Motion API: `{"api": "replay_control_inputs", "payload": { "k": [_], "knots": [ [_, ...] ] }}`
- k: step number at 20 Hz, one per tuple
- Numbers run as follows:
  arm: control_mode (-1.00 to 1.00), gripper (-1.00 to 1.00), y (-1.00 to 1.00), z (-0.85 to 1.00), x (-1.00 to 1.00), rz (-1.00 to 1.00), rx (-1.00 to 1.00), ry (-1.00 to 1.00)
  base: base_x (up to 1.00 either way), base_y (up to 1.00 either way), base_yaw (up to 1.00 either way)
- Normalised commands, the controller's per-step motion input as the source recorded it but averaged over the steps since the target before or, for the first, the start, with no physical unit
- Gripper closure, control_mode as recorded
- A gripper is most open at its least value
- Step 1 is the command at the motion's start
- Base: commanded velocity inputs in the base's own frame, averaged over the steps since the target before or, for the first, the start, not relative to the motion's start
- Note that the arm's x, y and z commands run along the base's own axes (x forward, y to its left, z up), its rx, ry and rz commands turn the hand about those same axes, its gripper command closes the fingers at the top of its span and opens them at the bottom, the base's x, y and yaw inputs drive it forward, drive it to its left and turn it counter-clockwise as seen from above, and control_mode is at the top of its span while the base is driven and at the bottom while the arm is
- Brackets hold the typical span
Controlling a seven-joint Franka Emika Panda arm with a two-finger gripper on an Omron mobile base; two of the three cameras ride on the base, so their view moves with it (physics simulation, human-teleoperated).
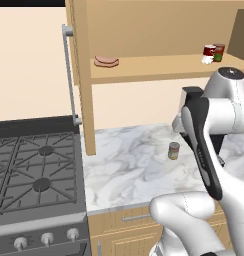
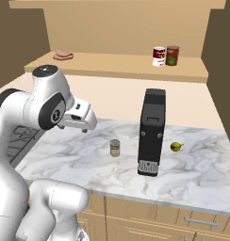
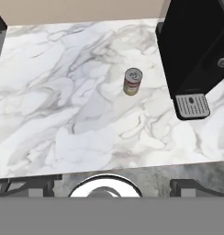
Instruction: Pick the cans from the counter and place them in their designated side in the cabinet.
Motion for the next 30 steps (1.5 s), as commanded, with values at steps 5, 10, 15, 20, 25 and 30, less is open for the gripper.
{"api": "replay_control_inputs", "payload": {
  "k": [5, 10, 15, 20, 25, 30],
  "knots": [
    [-1.00, -1.00, -0.13, -0.20, 0.23, 0.00, 0.00, 0.01, 0.00, 0.00, 0.00],
    [-1.00, -1.00, -0.13, -0.23, 0.19, 0.00, 0.00, 0.02, 0.00, 0.00, 0.00],
    [-1.00, -1.00, -0.05, -0.19, 0.11, 0.01, 0.00, 0.01, 0.00, 0.00, 0.00],
    [-1.00, -1.00, -0.03, -0.15, 0.18, 0.02, 0.00, 0.00, 0.00, 0.00, 0.00],
    [-1.00, -1.00, -0.12, -0.16, 0.09, 0.01, -0.02, 0.00, 0.00, 0.00, 0.00],
    [-1.00, -1.00, -0.09, -0.16, 0.09, 0.00, -0.02, 0.00, 0.00, 0.00, 0.00]
  ]
}}
